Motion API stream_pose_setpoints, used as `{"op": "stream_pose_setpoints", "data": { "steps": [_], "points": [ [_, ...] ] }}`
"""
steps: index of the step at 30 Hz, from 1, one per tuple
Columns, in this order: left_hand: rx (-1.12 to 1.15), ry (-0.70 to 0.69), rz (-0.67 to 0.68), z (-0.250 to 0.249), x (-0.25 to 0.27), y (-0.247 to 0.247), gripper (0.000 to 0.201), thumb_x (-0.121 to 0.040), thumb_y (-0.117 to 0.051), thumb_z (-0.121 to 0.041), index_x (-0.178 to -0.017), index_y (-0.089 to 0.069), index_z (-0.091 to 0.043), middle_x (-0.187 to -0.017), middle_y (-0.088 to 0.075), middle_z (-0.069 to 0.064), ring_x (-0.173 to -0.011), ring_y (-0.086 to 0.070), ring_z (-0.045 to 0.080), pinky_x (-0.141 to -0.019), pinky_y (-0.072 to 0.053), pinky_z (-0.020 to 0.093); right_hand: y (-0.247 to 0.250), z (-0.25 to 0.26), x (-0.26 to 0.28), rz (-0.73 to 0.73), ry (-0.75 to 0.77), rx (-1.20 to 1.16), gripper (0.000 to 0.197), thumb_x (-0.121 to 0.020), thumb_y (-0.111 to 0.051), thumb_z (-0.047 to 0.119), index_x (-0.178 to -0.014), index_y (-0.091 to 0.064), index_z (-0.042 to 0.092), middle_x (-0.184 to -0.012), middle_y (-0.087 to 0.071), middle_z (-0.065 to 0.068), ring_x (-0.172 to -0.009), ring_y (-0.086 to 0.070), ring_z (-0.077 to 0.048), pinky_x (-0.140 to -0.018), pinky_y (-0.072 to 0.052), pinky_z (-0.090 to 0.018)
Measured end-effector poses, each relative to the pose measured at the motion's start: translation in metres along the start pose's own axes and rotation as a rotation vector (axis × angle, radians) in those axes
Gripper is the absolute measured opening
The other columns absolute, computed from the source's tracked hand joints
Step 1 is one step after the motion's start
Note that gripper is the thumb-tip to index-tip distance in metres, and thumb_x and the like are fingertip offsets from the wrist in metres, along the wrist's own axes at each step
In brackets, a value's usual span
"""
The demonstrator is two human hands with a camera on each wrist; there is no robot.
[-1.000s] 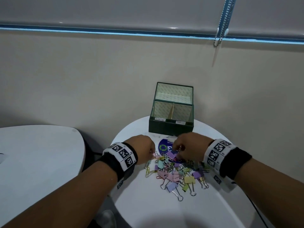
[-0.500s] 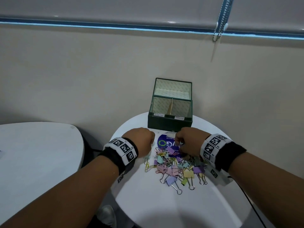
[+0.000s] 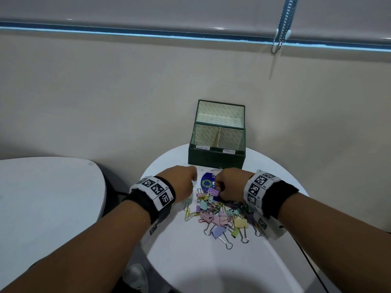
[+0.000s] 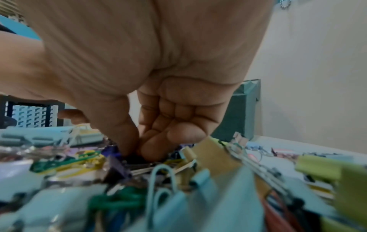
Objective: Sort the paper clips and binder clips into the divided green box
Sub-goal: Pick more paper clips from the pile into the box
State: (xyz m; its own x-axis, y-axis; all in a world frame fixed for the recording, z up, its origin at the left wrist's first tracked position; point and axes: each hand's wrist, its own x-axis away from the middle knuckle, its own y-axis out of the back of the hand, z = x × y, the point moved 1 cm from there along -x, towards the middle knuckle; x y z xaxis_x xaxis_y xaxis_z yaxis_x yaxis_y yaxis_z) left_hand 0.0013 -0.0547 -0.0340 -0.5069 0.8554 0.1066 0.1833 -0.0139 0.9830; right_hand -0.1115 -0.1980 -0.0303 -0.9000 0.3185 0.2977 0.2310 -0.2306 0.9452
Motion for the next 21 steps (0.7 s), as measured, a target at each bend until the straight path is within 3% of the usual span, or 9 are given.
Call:
{"op": "stream_pose_setpoints", "data": {
  "steps": [3, 5, 7, 11, 14, 17, 19, 21],
  "points": [
    [-0.077, 0.063, 0.026, 0.002, -0.001, 0.001, 0.023, -0.098, -0.042, -0.022, -0.097, -0.062, -0.012, -0.091, -0.061, 0.003, -0.082, -0.056, 0.021, -0.072, -0.043, 0.029, 0.001, -0.002, 0.000, 0.012, -0.025, -0.017, 0.009, -0.083, -0.067, 0.018, -0.092, -0.069, 0.020, -0.094, -0.068, 0.000, -0.090, -0.064, -0.020, -0.083, -0.056, -0.032],
    [-0.111, 0.102, 0.025, 0.004, -0.001, -0.001, 0.034, -0.098, -0.044, -0.042, -0.078, -0.056, -0.016, -0.082, -0.060, 0.001, -0.075, -0.056, 0.020, -0.070, -0.045, 0.030, 0.007, -0.006, 0.002, -0.019, -0.037, -0.048, 0.007, -0.087, -0.064, 0.019, -0.093, -0.067, 0.019, -0.093, -0.067, 0.000, -0.090, -0.063, -0.019, -0.083, -0.055, -0.030],
    [-0.155, 0.101, 0.030, 0.006, 0.001, -0.004, 0.042, -0.090, -0.055, -0.056, -0.074, -0.058, -0.018, -0.079, -0.059, -0.001, -0.075, -0.059, 0.019, -0.070, -0.050, 0.030, 0.016, -0.012, 0.004, -0.114, -0.044, -0.138, 0.005, -0.089, -0.060, 0.018, -0.092, -0.065, 0.017, -0.092, -0.067, 0.001, -0.087, -0.063, -0.017, -0.081, -0.055, -0.029],
    [-0.106, 0.054, 0.028, 0.005, 0.001, -0.007, 0.022, -0.088, -0.063, -0.040, -0.094, -0.072, -0.022, -0.096, -0.065, -0.001, -0.088, -0.064, 0.020, -0.081, -0.056, 0.035, 0.025, -0.021, 0.007, -0.247, -0.078, -0.521, 0.006, -0.088, -0.065, 0.010, -0.092, -0.068, 0.013, -0.082, -0.072, -0.001, -0.073, -0.068, -0.015, -0.065, -0.057, -0.027],
    [-0.137, 0.022, 0.028, 0.004, -0.001, -0.009, 0.016, -0.090, -0.059, -0.029, -0.096, -0.072, -0.022, -0.095, -0.066, 0.000, -0.087, -0.064, 0.021, -0.079, -0.057, 0.033, 0.024, -0.015, 0.006, -0.141, -0.098, -0.953, 0.019, -0.093, -0.053, 0.001, -0.099, -0.069, 0.011, -0.074, -0.069, -0.010, -0.060, -0.063, -0.019, -0.054, -0.054, -0.029],
    [-0.172, 0.012, 0.037, 0.003, -0.002, -0.011, 0.016, -0.090, -0.060, -0.026, -0.099, -0.071, -0.019, -0.097, -0.066, 0.002, -0.088, -0.065, 0.022, -0.078, -0.056, 0.032, 0.019, -0.006, 0.005, -0.060, -0.168, -1.266, 0.029, -0.087, -0.034, -0.008, -0.084, -0.061, 0.004, -0.069, -0.056, -0.011, -0.052, -0.050, -0.018, -0.045, -0.040, -0.026],
    [-0.170, 0.020, 0.042, 0.002, -0.002, -0.011, 0.017, -0.088, -0.062, -0.028, -0.100, -0.071, -0.018, -0.097, -0.066, 0.003, -0.088, -0.065, 0.023, -0.077, -0.055, 0.032, 0.016, -0.001, 0.005, 0.017, -0.178, -1.296, 0.024, -0.082, -0.035, -0.005, -0.078, -0.056, 0.006, -0.067, -0.051, -0.010, -0.049, -0.042, -0.017, -0.043, -0.034, -0.023],
    [-0.185, 0.017, 0.034, 0.002, -0.002, -0.009, 0.018, -0.087, -0.062, -0.028, -0.097, -0.071, -0.017, -0.093, -0.065, 0.003, -0.083, -0.064, 0.023, -0.072, -0.054, 0.031, 0.014, 0.005, 0.004, 0.022, -0.115, -0.954, 0.014, -0.084, -0.046, 0.001, -0.079, -0.057, 0.006, -0.066, -0.050, -0.006, -0.053, -0.043, -0.018, -0.048, -0.035, -0.025]
  ]
}}
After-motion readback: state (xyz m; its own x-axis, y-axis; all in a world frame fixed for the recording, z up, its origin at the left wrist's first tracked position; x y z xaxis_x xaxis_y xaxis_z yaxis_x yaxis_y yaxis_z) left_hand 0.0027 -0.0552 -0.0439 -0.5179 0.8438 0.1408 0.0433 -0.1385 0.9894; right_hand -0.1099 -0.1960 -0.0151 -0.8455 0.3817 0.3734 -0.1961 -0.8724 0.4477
